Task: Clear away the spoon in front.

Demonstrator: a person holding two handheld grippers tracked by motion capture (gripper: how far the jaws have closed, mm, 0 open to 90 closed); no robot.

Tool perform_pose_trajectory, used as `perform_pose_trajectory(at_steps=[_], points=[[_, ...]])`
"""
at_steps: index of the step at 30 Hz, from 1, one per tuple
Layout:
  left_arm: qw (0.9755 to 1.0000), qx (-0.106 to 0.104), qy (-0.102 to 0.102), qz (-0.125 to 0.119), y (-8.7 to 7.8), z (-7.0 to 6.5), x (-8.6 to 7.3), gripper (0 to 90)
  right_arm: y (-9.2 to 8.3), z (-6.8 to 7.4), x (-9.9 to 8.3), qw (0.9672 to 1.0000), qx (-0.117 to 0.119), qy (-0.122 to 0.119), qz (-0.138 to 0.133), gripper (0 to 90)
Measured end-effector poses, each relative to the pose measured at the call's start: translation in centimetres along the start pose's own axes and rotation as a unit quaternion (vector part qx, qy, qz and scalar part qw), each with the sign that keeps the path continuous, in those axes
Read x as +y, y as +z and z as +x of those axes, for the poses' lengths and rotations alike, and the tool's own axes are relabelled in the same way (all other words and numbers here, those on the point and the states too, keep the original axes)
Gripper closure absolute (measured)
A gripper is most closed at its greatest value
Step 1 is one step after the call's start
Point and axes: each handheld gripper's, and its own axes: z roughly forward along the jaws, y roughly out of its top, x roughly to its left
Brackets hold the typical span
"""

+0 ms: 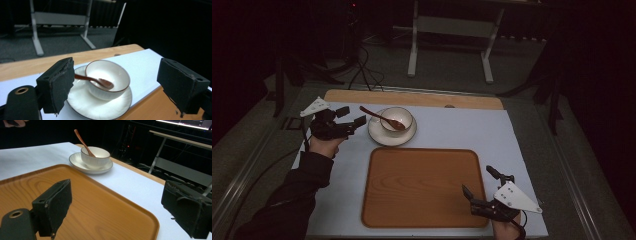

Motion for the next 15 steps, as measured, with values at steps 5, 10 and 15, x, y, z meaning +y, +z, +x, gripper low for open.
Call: perform_pose_trajectory(at_steps=[5,10,15], points=[[0.998,0.021,-0.059,-0.013,1.3,1.1,-0.7,20.4,0.1,-0.1,-0.1,1.0,0.002,0.003,0.001,9.6],[0.9923,0.044,-0.113,-0.024,2.3,2.0,-1.2,28.4,0.2,-0.1,-0.1,1.0,0.005,0.006,0.004,9.6],[0.9836,0.079,-0.155,-0.048,3.4,2.3,-1.8,28.7,0.3,-0.1,-0.2,0.9999,0.008,0.011,0.007,9.7]])
